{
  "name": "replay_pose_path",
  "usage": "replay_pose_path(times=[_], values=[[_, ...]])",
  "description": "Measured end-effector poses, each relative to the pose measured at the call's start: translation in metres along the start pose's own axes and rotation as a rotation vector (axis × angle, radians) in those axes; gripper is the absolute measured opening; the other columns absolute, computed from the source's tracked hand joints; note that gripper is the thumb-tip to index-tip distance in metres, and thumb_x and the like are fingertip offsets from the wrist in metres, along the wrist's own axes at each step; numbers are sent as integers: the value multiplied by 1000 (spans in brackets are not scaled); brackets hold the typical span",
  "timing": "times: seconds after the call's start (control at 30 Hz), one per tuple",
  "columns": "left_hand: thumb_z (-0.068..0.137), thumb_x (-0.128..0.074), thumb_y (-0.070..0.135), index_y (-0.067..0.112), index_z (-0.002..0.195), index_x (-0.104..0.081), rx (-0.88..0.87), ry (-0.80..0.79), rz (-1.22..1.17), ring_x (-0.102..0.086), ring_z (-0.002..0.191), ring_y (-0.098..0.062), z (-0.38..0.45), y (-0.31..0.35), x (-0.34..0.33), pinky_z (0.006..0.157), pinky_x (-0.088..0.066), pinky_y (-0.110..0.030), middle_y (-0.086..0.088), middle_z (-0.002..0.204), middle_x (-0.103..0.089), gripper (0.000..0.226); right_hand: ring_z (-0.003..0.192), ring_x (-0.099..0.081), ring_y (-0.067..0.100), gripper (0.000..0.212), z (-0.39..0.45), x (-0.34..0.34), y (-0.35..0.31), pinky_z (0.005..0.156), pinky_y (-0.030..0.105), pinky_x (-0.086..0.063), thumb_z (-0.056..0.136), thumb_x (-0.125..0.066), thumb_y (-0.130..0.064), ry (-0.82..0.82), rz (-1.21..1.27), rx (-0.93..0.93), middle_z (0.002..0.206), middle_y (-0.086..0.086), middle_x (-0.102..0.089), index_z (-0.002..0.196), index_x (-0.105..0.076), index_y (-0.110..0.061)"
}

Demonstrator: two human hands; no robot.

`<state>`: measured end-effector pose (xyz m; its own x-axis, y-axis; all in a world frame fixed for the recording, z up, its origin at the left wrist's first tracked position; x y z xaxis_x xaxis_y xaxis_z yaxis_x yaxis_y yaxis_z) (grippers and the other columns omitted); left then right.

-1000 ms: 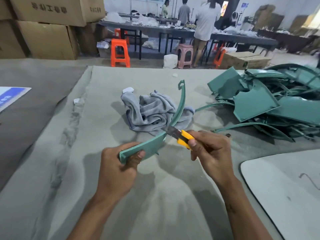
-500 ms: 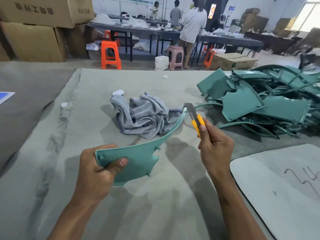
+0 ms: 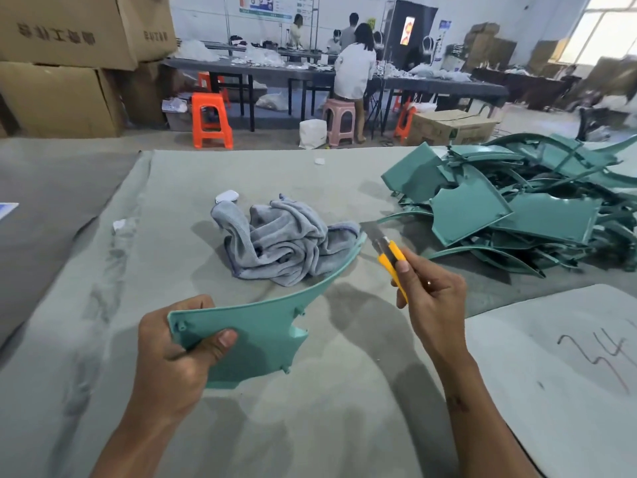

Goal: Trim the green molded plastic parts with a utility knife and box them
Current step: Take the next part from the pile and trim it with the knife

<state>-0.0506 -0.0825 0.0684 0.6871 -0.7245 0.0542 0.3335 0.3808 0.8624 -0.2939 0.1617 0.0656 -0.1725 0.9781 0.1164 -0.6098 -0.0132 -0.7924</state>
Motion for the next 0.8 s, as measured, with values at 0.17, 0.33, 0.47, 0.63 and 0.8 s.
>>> replay_pose_path(times=[0.17, 0.33, 0.47, 0.63, 0.8], values=[[65, -78, 22, 0, 56, -47, -13, -11, 21, -37, 45, -14, -1, -1, 2, 44, -25, -22, -7, 51, -40, 39, 56, -55, 22, 28, -1, 16, 28, 59, 35, -46, 106, -59, -37, 216, -338, -309, 63, -7, -63, 129, -74, -34], [70, -75, 23, 7, 58, -48, -72, 51, 171, -35, 45, -8, -2, 3, 1, 43, -26, -23, 5, 50, -39, 33, 50, -48, 17, 33, -6, -11, 15, 46, 31, -43, 91, -72, -50, 59, 374, -449, 63, 5, -54, 80, -77, -19], [85, -61, 30, 19, 78, -63, -318, -20, 540, -57, 53, -4, -10, 24, -26, 51, -43, -16, 14, 63, -61, 13, 46, -40, 15, 43, -24, -65, -2, 40, 24, -35, 67, -90, -55, -258, 513, -534, 63, 6, -52, 75, -74, -17], [72, -58, 1, 14, 89, -71, -562, -304, 681, -68, 116, -17, -31, 35, -80, 85, -57, -40, 6, 119, -72, 25, 55, -58, 16, 4, -37, -79, -9, 41, 22, -40, 81, -79, -20, -191, 531, -558, 85, 16, -78, 82, -81, -23], [85, -53, 78, 27, 141, -59, -423, -413, 787, -11, 158, -30, -34, 18, -87, 118, -7, -71, 5, 167, -27, 76, 64, -65, 16, 9, -35, -70, 2, 64, 33, -42, 82, -78, -11, -70, 750, -707, 85, 9, -77, 90, -77, -14]])
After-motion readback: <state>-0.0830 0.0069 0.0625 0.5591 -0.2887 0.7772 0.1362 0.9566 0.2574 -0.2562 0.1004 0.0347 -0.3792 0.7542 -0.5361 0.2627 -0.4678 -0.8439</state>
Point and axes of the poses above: each hand's wrist, its own z-axis towards the middle knuckle, its own x-axis out of the back of the hand, y = z × x, the point moved 8 cm from there along z, towards the middle knuckle
